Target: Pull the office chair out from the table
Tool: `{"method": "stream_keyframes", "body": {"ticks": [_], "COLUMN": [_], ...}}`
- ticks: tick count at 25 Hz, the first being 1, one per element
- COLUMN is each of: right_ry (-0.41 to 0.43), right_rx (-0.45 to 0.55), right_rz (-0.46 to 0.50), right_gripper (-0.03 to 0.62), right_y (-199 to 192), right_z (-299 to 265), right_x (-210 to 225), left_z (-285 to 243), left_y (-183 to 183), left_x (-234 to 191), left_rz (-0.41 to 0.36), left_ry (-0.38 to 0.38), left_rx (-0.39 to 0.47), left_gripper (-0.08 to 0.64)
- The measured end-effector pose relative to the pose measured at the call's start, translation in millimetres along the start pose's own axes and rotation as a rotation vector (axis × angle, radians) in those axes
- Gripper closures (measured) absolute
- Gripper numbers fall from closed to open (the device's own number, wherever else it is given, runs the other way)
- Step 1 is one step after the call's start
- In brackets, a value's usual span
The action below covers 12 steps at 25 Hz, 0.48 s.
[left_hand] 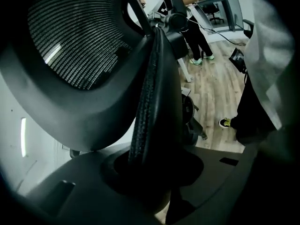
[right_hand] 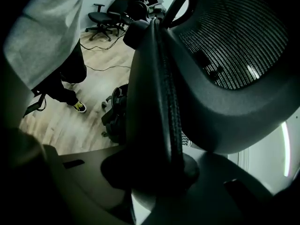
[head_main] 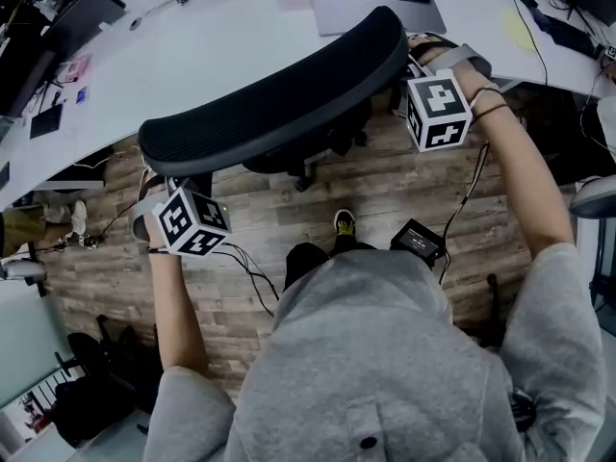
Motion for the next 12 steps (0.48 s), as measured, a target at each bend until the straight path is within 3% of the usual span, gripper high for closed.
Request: {"method": "stream_keyframes", "body": {"ticks": [12], "right_ry": [-0.003], "right_rx": [-0.013], "right_rz": [-0.020], "right_gripper": [0.505], "right_y": [4.3], "right_z": [1.0], "right_x": [-2.5], "left_z": [-1.8], "left_y": [-3.9], "left_x": [-0.2], "left_rz": [-0.081], "left_ry": [-0.025], "left_rx": [0.003], "left_gripper": [0.465]}}
Point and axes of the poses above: the fingertips, and each gripper's own axes: z backward along the fingers, x to its right, y out of its top, the point moved 5 cm from there along z, backward along the fingers, and after that the axes turned 7 degrees about -y, right-handed, at the moved point
